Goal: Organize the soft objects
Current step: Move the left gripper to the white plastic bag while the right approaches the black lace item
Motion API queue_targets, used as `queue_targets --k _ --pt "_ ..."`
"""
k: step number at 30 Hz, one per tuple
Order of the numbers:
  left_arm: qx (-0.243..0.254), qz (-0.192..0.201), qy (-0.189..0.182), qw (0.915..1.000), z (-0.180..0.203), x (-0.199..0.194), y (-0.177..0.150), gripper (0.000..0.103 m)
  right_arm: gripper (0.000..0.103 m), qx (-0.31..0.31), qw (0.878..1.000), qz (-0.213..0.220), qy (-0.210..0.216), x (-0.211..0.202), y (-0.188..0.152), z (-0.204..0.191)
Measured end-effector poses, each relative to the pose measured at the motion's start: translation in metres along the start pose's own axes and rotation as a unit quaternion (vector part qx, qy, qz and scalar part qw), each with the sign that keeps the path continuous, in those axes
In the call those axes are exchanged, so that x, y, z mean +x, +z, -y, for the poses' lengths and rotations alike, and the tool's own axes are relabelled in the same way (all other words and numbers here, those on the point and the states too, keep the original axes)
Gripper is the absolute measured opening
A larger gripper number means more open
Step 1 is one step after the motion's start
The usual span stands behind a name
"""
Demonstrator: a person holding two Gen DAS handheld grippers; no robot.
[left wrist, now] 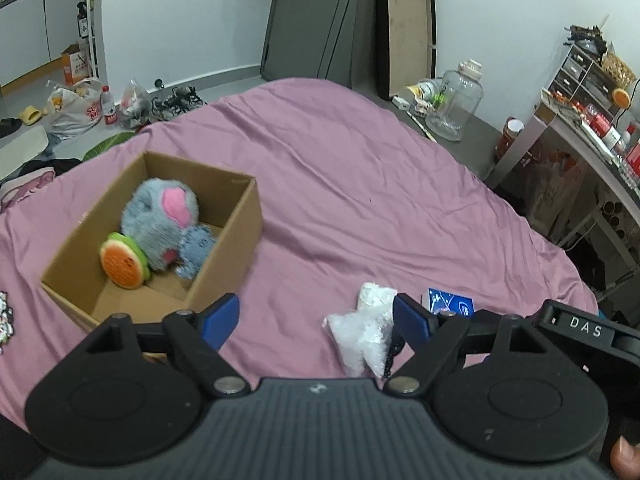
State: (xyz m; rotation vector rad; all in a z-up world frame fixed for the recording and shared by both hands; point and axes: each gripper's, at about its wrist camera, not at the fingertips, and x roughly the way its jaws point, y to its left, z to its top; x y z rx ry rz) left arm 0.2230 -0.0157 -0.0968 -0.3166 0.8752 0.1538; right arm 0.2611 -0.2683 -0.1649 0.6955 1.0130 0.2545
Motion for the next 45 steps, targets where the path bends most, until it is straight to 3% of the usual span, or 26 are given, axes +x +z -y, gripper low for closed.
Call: queue_targets --k 8,13,18,26,41,45 --pt "-0.014 -0.015 0.003 0.9998 0.015 0.031 -0.009 0.081 0.05 0.034 0.999 -0.015 0.015 0.011 0.006 0.018" --pt "-0.02 -0.028 0.004 0.9994 0.024 0.052 -0.014 0.079 0.05 0.046 0.998 -0.03 0.024 0.022 0.009 0.024" --pt "-0.032 -0.042 0.008 0.9986 0.029 0.074 -0.018 0.066 0.05 0.048 0.998 -0.045 0.025 0.033 0.01 0.027" --pt "-0.052 -0.06 0.006 0.9968 0.034 0.103 -0.02 0.058 0.05 0.041 0.997 -0.06 0.015 0.051 0.014 0.033" --pt "-0.059 -0.088 0.005 0.9944 0.043 0.127 -0.024 0.058 0.05 0.08 0.995 -0.064 0.004 0.069 0.024 0.048" --pt "-0.085 -0.094 0.004 0.9919 0.03 0.131 -0.028 0.057 0.05 0.081 0.994 -0.072 0.009 0.073 0.022 0.046"
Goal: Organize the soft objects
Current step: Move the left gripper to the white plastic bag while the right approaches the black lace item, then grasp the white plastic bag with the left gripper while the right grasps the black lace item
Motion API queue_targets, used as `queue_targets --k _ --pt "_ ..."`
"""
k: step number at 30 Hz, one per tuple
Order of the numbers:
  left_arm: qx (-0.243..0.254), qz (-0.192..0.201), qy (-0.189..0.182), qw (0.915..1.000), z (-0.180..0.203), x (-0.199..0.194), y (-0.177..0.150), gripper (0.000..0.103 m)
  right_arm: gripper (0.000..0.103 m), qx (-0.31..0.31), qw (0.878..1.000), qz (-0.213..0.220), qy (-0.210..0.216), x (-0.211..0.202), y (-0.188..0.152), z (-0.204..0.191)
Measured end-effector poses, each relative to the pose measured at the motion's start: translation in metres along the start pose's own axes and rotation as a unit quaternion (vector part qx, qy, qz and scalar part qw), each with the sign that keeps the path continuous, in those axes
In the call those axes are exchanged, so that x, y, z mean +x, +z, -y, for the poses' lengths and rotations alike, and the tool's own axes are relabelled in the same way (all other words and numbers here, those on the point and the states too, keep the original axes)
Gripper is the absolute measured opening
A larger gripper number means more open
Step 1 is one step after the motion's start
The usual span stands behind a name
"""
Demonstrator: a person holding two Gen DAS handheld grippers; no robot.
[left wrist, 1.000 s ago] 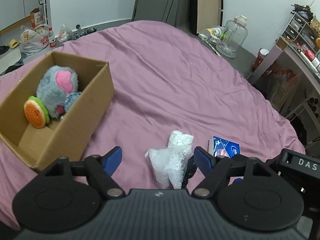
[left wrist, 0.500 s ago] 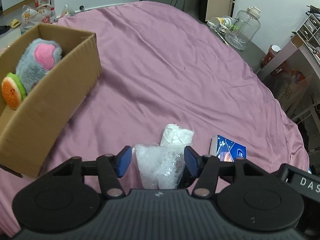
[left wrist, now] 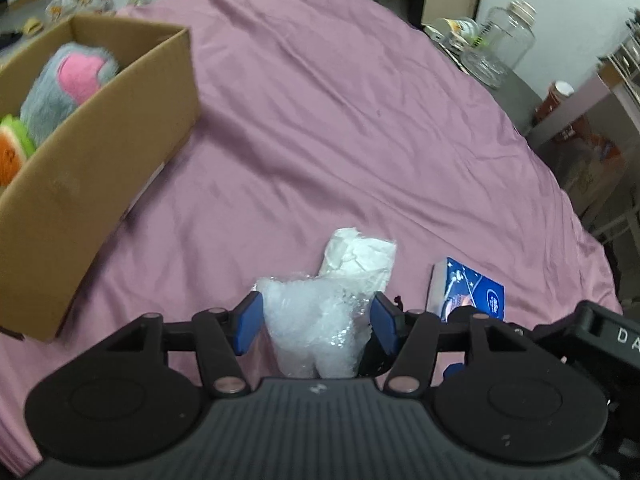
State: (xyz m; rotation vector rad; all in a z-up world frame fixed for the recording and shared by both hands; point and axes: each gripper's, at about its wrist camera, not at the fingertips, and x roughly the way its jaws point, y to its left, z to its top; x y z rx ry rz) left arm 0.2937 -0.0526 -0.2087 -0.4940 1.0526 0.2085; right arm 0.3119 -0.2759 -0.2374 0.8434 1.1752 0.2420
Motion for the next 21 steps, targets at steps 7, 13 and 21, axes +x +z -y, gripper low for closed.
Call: queue_targets --k 7,13,21 --pt "-0.022 0.004 -0.017 0.9996 -0.014 -0.008 0.001 0.043 0.05 -0.015 1.0 -0.014 0.007 0.01 -0.003 -0.013" --pt "-0.041 0.004 -0.027 0.9988 -0.028 -0.014 0.001 0.039 0.05 -0.023 0.999 -0.019 -0.013 0.02 -0.005 -0.019" --pt "-0.063 0.005 -0.033 0.9975 -0.048 -0.026 0.002 0.038 0.058 -0.054 0.997 -0.033 -0.043 0.035 -0.012 -0.031"
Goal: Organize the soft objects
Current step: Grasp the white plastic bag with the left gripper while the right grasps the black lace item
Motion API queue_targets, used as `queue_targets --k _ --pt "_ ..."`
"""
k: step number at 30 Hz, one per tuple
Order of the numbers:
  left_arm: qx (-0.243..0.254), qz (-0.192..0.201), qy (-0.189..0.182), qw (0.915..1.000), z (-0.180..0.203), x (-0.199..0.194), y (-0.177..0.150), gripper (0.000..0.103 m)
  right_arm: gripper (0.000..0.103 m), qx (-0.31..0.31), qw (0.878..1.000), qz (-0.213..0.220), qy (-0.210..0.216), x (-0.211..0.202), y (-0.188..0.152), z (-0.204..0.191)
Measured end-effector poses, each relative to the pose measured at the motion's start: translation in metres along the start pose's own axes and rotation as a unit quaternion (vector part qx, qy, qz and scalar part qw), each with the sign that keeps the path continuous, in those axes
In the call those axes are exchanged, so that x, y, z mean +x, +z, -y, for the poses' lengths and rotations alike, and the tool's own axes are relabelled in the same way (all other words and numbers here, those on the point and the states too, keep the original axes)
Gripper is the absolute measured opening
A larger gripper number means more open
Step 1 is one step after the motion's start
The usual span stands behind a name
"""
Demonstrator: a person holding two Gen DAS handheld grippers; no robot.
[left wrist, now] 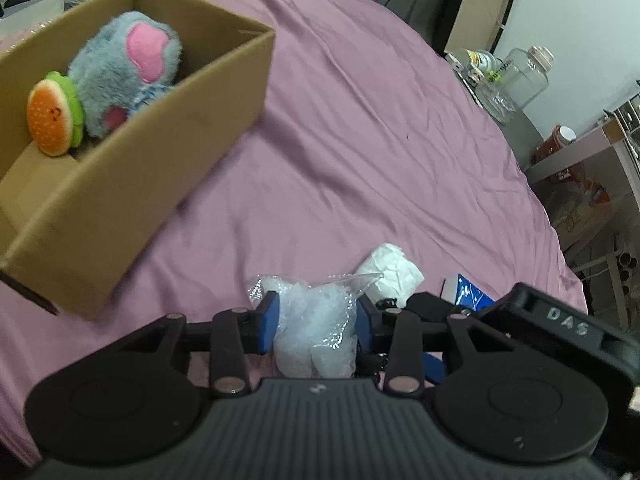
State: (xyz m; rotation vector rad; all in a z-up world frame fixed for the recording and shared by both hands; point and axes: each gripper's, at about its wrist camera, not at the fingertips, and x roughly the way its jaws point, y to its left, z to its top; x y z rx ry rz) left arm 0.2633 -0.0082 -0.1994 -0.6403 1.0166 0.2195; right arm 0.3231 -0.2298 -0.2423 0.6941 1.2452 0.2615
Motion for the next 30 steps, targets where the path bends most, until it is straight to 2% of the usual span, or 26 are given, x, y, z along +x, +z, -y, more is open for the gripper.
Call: queue_targets --k 3,7,11,13,14,15,17,25,30 --pt "-0.003 0.007 -0.001 1.0 -0.004 -0.008 0.004 0.038 0.061 -0.008 1.0 -0.005 -0.018 0.005 0.0 -0.003" --pt "-0.005 0.012 -0.002 0.9999 -0.009 -0.016 0.007 0.038 0.07 -0.034 0.999 -0.008 -0.034 0.011 -0.001 -0.012" --pt "-0.006 0.014 -0.002 0.9999 -0.011 -0.021 0.008 0.038 0.07 -0.056 0.997 -0.01 -0.047 0.018 -0.004 -0.021" --pt "-0.003 0.016 -0.002 0.9999 -0.011 -0.023 0.008 0.038 0.065 -0.069 0.996 -0.008 -0.054 0.02 -0.005 -0.025" --pt "-0.003 0.016 -0.002 0.9999 -0.01 -0.025 0.009 0.038 0.052 -0.078 0.995 -0.008 -0.059 0.021 -0.006 -0.027" --pt "-0.003 0.017 -0.003 0.9998 -0.01 -0.026 0.009 0.038 0.047 -0.084 0.995 -0.01 -0.061 0.022 -0.007 -0.029" --pt "0.001 0.019 -0.004 0.9998 -0.007 -0.03 0.009 0.038 0.043 -0.084 0.995 -0.009 -0.052 0.019 -0.009 -0.028" --pt "0.017 0.034 -0.008 0.9993 -0.004 -0.048 0.011 0.039 0.043 -0.096 0.995 0.016 -0.029 -0.006 -0.012 -0.029" --pt "0.027 0.04 -0.008 0.9988 -0.004 -0.056 0.014 0.039 0.043 -0.074 0.997 0.033 -0.02 -0.021 -0.012 -0.024"
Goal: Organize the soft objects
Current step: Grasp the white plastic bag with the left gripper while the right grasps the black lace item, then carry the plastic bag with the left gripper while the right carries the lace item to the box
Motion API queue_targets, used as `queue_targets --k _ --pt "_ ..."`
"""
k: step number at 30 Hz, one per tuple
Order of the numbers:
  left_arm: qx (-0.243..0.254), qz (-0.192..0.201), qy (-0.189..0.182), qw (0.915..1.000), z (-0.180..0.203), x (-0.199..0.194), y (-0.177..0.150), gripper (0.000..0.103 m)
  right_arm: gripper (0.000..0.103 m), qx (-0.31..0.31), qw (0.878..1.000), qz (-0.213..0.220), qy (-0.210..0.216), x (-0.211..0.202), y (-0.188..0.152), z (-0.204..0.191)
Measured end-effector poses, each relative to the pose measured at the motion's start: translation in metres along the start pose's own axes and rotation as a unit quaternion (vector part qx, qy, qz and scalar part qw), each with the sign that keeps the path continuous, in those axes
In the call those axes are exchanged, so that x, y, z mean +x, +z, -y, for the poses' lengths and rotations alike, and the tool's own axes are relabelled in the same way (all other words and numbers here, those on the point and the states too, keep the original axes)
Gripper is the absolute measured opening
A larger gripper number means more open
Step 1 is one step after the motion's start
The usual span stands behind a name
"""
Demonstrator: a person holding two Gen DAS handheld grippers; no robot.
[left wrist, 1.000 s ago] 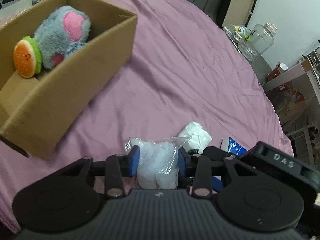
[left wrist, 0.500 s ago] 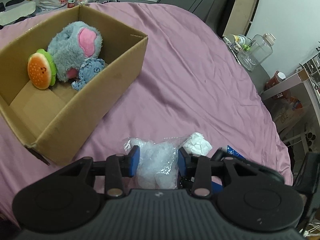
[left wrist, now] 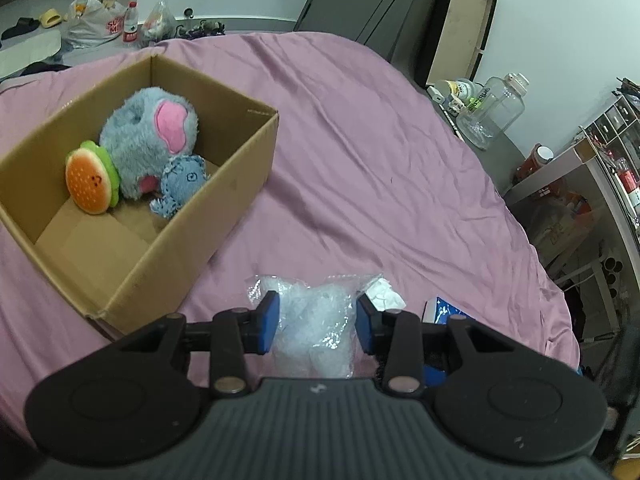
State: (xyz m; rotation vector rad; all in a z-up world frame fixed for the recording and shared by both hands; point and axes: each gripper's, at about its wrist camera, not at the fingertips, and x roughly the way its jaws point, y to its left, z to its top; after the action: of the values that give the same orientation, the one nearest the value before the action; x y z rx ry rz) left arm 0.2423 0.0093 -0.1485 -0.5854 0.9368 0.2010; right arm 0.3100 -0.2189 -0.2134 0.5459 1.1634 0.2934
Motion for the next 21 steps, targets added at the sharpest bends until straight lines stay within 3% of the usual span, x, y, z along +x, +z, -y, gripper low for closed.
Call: queue_targets --k 9,21 --pt "0.026 0.007 -0.012 0.9996 0.001 -0.015 0.008 0.039 0.043 -0.008 0.998 0.054 0.027 -0.031 -0.004 -0.018" --pt "0.056 0.033 -0.016 0.9977 -0.009 -0.038 0.027 0.039 0.043 -0.05 0.994 0.083 0.046 -0.039 -0.031 -0.058"
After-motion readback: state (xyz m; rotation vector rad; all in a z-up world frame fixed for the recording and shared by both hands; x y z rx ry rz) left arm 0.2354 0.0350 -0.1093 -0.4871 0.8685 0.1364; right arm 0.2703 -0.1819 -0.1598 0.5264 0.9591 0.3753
